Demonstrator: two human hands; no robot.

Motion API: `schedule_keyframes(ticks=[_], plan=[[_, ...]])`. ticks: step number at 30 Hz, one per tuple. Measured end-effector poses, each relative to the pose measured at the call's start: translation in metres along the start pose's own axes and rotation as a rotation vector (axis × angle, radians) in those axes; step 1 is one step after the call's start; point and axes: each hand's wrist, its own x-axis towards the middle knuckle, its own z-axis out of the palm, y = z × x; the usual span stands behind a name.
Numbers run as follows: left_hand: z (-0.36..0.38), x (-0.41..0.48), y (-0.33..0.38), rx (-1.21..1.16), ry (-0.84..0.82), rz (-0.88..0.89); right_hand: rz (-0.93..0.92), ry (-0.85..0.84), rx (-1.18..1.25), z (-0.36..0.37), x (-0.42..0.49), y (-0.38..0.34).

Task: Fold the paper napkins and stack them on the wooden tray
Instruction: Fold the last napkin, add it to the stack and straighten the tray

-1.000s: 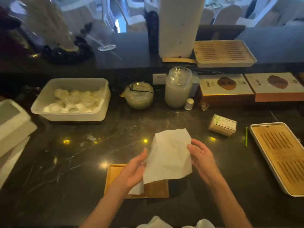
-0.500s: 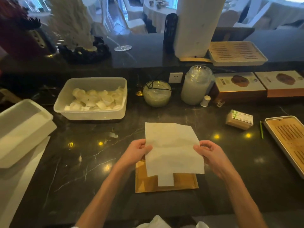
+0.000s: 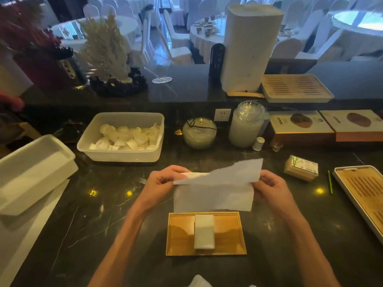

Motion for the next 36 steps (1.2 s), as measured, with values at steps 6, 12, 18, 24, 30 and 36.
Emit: schedule_keyframes(ticks=[6,12,18,24,30,36], plan=[[0.013,0.002,0.002,0.057,-0.046,0.023,-0.049,-0.038,-0.049,-0.020,0.006,0.000],[0.019,0.009,-0.006,0.159,0.050,-0.053,-0.130,-0.096,-0.033,-0.021,0.012,-0.009],[0.042,0.019,-0.021,0.615,0.113,0.027,-0.303,-0.214,-0.471,0.001,0.022,-0.034],[0.076,0.026,-0.012,0.341,-0.303,-0.051,-0.371,-0.556,-0.794,0.029,0.033,-0.059],[0.074,0.018,-0.013,0.024,0.084,-0.146,-0.139,-0.170,-0.208,0.020,0.026,-0.040],[0.070,0.013,-0.015,-0.085,0.213,-0.286,0.117,-0.128,-0.054,0.037,0.010,0.006]])
